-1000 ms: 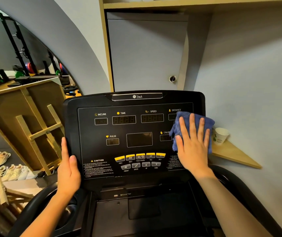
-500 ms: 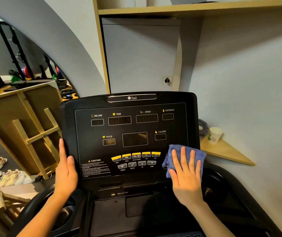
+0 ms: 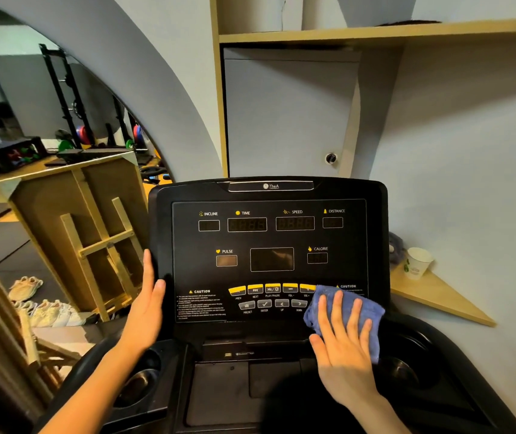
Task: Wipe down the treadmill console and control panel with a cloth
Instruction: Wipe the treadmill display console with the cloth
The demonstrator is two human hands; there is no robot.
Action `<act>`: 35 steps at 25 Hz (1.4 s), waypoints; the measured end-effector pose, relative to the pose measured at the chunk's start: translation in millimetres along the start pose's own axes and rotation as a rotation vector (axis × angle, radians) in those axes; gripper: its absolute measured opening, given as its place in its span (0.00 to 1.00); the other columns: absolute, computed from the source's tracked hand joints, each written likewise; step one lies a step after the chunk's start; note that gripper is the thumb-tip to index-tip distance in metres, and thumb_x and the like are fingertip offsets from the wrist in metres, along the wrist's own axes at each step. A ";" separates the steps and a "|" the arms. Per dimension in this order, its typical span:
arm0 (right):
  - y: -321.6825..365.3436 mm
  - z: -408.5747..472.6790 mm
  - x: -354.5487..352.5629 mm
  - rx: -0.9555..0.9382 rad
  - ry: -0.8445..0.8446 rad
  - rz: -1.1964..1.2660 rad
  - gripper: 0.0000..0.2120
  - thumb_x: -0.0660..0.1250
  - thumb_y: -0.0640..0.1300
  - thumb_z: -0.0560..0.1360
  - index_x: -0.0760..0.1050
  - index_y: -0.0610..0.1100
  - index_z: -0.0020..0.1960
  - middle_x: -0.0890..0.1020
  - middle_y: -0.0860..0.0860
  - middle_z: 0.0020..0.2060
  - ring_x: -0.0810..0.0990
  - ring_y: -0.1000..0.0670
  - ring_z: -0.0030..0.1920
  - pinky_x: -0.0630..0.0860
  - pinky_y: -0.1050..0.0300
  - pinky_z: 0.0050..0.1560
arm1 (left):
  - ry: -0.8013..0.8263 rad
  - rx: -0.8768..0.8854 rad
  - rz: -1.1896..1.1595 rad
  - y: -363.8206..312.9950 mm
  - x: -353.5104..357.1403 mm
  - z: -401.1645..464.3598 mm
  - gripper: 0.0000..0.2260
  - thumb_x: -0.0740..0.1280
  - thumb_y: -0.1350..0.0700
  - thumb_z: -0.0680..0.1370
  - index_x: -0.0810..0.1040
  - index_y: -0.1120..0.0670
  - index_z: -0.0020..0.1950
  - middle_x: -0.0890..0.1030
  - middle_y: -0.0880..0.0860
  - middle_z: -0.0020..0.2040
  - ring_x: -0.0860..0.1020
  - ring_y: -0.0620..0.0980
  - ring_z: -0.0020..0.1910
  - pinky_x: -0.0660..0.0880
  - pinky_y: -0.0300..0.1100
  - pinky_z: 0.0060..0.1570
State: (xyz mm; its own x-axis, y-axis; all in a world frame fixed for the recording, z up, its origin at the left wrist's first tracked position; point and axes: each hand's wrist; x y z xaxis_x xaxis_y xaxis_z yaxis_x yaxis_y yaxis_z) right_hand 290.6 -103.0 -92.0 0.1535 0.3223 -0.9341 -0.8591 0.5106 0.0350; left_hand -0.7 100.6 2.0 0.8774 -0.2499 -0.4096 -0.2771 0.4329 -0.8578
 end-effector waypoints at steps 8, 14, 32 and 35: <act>29.0 4.8 -5.0 -0.008 0.057 0.025 0.36 0.33 0.62 0.83 0.55 0.42 0.81 0.62 0.36 0.79 0.57 0.27 0.78 0.61 0.27 0.72 | 0.081 -0.057 -0.171 2.7 -4.1 1.5 0.32 0.49 0.30 0.73 0.35 0.28 0.72 0.54 0.24 0.66 0.59 0.43 0.71 0.59 0.46 0.70; 96.8 4.8 -10.7 -0.194 0.039 0.089 0.37 0.43 0.66 0.82 0.53 0.44 0.82 0.59 0.40 0.81 0.56 0.29 0.79 0.55 0.31 0.73 | 0.117 -0.071 -0.213 4.8 -5.5 3.3 0.34 0.50 0.32 0.74 0.37 0.32 0.75 0.56 0.12 0.61 0.59 0.18 0.62 0.55 0.41 0.70; 249.6 23.2 -9.8 -0.469 -0.031 0.152 0.36 0.53 0.63 0.80 0.52 0.49 0.83 0.52 0.47 0.83 0.49 0.36 0.82 0.49 0.31 0.76 | 0.093 -0.091 -0.288 25.4 -20.0 -21.0 0.38 0.51 0.25 0.72 0.49 0.39 0.78 0.50 0.39 0.79 0.50 0.33 0.76 0.52 0.24 0.68; 255.1 51.4 -23.2 -0.489 -0.101 0.152 0.35 0.53 0.60 0.82 0.46 0.50 0.84 0.47 0.48 0.84 0.42 0.38 0.82 0.43 0.33 0.78 | 0.097 -0.075 -0.297 26.2 -21.5 -21.2 0.38 0.51 0.26 0.74 0.49 0.42 0.79 0.52 0.39 0.79 0.52 0.34 0.76 0.53 0.31 0.73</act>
State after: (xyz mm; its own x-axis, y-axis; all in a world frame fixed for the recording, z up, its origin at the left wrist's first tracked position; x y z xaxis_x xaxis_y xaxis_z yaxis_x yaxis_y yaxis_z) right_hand 93.0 60.8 -43.2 0.0346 0.4513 -0.8917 -0.9993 0.0279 -0.0246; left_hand -35.1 99.0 -18.2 0.8836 -0.4390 -0.1630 -0.0462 0.2646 -0.9632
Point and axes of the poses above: each hand's wrist, its own z-axis towards the middle knuckle, its own x-axis out of the palm, y = z × x
